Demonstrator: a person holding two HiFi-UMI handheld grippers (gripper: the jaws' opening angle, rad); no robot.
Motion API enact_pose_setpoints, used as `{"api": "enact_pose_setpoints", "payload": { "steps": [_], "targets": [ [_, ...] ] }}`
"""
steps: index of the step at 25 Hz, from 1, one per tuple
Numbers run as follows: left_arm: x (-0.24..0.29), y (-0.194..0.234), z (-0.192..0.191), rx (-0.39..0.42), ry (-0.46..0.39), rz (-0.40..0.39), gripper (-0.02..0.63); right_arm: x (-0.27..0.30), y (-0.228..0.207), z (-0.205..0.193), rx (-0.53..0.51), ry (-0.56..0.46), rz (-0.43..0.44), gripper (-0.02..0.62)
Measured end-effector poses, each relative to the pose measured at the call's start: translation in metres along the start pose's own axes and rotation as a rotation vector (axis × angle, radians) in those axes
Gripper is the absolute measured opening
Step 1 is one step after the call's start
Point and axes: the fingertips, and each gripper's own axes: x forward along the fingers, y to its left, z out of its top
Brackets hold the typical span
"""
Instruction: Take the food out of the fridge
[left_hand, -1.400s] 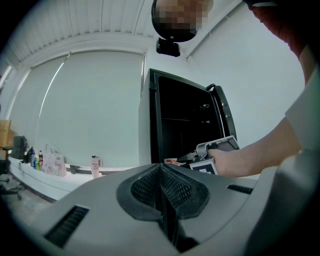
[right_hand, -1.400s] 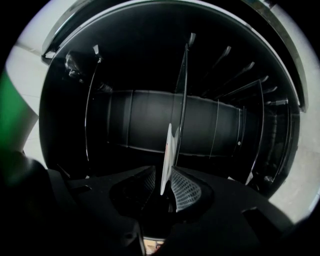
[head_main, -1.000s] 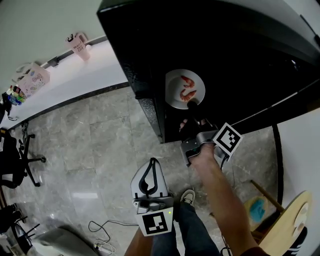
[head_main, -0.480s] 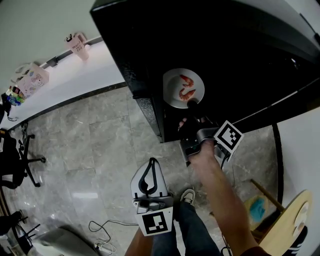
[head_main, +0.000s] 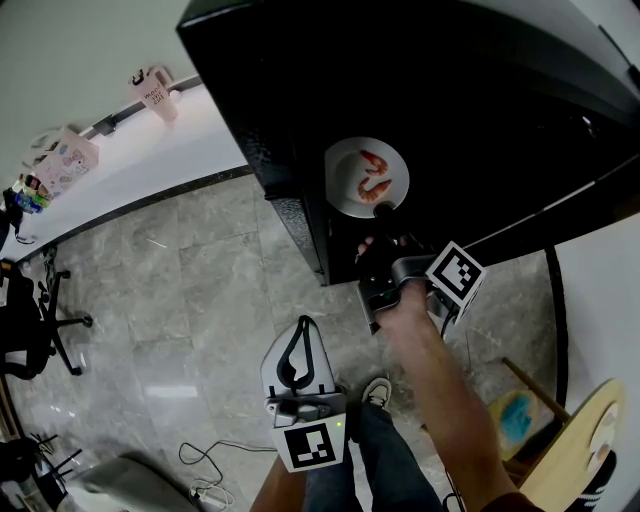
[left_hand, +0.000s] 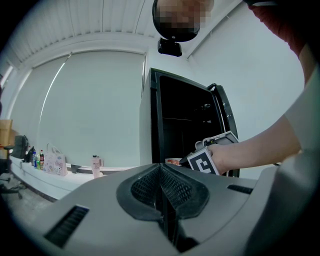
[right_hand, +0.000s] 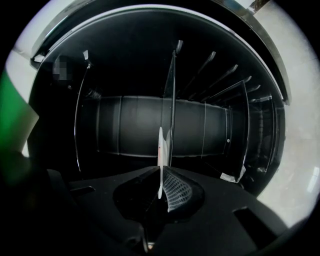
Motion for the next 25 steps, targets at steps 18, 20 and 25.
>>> {"api": "enact_pose_setpoints", "payload": {
  "steps": [18, 20, 25],
  "targets": [
    [-0.002, 0.000, 0.002, 0.004, -0.006, 0.002, 0.012, -0.007, 0.005, 0.000, -0.005, -0.013, 0.014, 0.031],
    [-0.002, 0.000, 0.002, 0.004, -0.008, 0.002, 0.012, -0.008, 0.004, 0.001, -0.008, -0.015, 0.015, 0.031],
    [-0.001, 0.002, 0.003, 0.005, -0.012, 0.001, 0.012, -0.011, 0.001, 0.000, 0.021, -0.020, 0.015, 0.029]
  ]
}}
